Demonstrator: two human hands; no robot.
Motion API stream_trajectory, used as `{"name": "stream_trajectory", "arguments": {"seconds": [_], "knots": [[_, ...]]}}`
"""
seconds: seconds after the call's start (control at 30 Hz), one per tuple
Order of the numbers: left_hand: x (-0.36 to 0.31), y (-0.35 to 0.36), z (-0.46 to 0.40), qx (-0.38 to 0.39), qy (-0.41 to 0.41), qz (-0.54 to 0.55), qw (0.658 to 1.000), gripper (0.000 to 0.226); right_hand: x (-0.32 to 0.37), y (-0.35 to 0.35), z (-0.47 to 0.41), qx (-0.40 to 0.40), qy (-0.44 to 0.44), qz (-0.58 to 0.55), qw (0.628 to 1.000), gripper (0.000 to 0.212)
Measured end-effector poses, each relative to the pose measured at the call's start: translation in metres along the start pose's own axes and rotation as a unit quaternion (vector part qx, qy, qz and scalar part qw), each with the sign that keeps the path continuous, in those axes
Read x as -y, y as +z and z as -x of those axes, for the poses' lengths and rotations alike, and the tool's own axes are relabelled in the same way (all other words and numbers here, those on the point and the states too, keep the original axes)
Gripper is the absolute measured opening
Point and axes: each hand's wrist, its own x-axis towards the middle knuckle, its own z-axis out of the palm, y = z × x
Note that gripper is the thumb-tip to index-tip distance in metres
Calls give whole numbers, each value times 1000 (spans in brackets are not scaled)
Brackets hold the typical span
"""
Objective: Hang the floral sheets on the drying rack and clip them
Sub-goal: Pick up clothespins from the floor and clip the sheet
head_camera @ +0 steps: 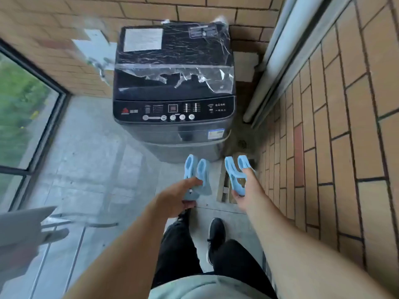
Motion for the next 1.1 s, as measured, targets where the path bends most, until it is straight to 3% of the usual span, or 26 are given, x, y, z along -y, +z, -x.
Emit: {"name": "stream_trajectory", "arguments": {"seconds": [0.1, 0.2, 0.37, 0.57, 0.63, 0.77, 0.93, 1.0, 1.1], "knots": [[21, -34, 38, -26, 35, 69, 997, 35, -19, 28, 40, 58, 0, 62, 996, 57], [41, -77, 64, -97, 48, 165, 980, 23, -43, 67, 74, 118, 3, 134, 984, 49], [78, -182, 105, -234, 118, 304, 916, 46, -113, 153, 138, 186, -77, 300, 933, 39], [121, -277, 150, -283, 136, 373, 873, 84, -199, 231, 198, 271, -95, 394, 873, 44], [134, -310, 166, -314, 146, 397, 850, 87, -230, 260, 221, 309, -96, 408, 854, 46], [149, -358, 187, -424, 114, 402, 804, 82, -275, 309, 256, 366, -124, 425, 819, 60], [149, -404, 219, -555, 64, 405, 724, 83, -307, 376, 301, 426, -161, 485, 747, 43], [147, -412, 236, -605, 32, 339, 720, 80, -314, 399, 314, 449, -169, 499, 722, 50], [147, -416, 259, -689, -4, 242, 683, 72, -324, 427, 337, 493, -168, 500, 692, 51]]}}
